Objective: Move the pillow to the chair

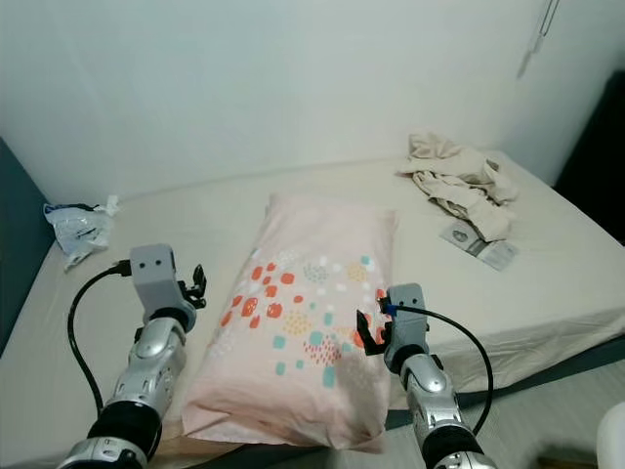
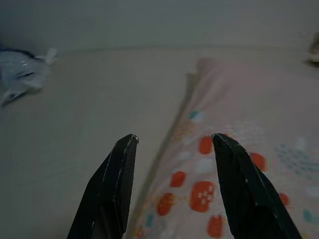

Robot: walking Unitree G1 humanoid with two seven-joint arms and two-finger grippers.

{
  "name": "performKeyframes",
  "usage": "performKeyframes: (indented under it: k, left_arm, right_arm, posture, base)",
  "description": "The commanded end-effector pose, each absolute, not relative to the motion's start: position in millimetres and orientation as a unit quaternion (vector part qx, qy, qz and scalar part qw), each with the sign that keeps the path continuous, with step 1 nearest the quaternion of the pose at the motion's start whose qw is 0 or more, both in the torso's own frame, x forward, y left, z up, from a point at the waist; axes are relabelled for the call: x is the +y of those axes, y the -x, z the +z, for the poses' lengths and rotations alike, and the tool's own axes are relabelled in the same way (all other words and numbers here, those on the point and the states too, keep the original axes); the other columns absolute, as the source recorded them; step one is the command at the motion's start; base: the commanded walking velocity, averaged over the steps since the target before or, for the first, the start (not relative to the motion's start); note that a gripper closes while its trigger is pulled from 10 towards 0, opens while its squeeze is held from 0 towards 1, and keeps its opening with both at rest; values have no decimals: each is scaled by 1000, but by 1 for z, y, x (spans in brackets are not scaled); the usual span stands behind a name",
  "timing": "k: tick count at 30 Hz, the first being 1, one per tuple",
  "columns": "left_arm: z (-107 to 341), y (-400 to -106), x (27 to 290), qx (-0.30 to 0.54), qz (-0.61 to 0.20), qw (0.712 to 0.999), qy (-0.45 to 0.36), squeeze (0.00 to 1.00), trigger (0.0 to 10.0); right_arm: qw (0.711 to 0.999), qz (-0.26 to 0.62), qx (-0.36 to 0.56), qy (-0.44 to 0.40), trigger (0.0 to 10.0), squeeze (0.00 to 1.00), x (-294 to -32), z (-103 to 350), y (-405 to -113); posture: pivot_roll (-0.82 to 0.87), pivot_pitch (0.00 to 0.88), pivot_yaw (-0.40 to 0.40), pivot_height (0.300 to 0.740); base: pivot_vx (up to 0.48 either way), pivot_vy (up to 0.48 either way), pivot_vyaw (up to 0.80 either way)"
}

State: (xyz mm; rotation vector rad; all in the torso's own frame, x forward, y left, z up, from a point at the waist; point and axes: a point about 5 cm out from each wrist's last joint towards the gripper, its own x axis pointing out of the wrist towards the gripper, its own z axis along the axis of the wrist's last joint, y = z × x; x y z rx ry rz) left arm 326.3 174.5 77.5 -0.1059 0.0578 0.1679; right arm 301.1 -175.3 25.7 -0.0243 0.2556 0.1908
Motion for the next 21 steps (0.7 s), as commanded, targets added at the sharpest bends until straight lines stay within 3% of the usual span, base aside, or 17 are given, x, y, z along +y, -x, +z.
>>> performKeyframes:
  k: [1, 10, 21]
  left_arm:
    - [71, -324, 175, 47, 80, 995, 48, 0, 10000]
    - [60, -323, 174, 80, 67, 994, 19, 0, 10000]
    - [53, -318, 172, 102, 53, 993, 0, 0, 10000]
  right_arm:
    - [986, 97, 134, 6, 10000, 0, -172, 22, -299]
    - [985, 108, 134, 32, 10000, 0, -170, 22, -300]
    - [982, 124, 136, 43, 10000, 0, -165, 21, -299]
  posture:
    - [-59, 59, -13, 740]
    - [-63, 56, -12, 740]
    - [-62, 56, -16, 740]
  base:
    - [0, 0, 0]
    - [0, 0, 0]
    - [0, 0, 800]
